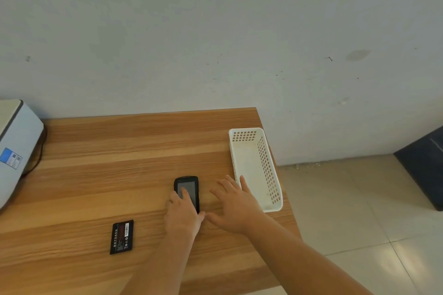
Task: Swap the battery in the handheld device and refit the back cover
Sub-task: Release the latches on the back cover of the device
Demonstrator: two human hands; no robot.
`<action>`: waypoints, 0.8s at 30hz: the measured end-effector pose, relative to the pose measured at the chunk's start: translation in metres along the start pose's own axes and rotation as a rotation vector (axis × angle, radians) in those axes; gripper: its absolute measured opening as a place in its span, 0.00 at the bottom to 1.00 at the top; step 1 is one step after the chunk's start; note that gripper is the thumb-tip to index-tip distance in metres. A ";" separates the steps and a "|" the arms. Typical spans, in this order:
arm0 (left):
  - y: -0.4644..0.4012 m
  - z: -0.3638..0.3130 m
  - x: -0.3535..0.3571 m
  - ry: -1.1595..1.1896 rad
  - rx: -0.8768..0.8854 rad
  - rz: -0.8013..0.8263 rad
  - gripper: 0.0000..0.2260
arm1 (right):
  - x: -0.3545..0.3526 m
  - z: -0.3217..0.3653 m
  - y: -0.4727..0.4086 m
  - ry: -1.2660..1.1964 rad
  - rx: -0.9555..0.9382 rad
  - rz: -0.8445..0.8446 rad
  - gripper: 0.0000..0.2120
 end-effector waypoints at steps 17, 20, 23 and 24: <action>0.017 0.021 -0.003 0.605 0.082 0.001 0.08 | 0.001 0.011 0.002 0.009 0.002 0.025 0.33; 0.020 0.033 -0.003 0.738 0.084 0.014 0.03 | 0.002 0.014 0.002 0.022 0.003 0.031 0.33; 0.019 0.041 -0.005 0.800 0.102 0.031 0.02 | 0.003 0.016 0.001 0.024 0.004 0.026 0.33; 0.020 0.043 -0.007 0.803 0.110 0.029 0.01 | 0.003 0.016 0.001 0.024 0.005 0.025 0.33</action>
Point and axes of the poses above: each hand's wrist, its own y-axis away from the middle knuckle, its own x-axis out of the palm, z = x × y, the point moved 8 cm from there along -y, towards the middle knuckle, and after that the axes turned 9 degrees about z, right-handed, at the moved point
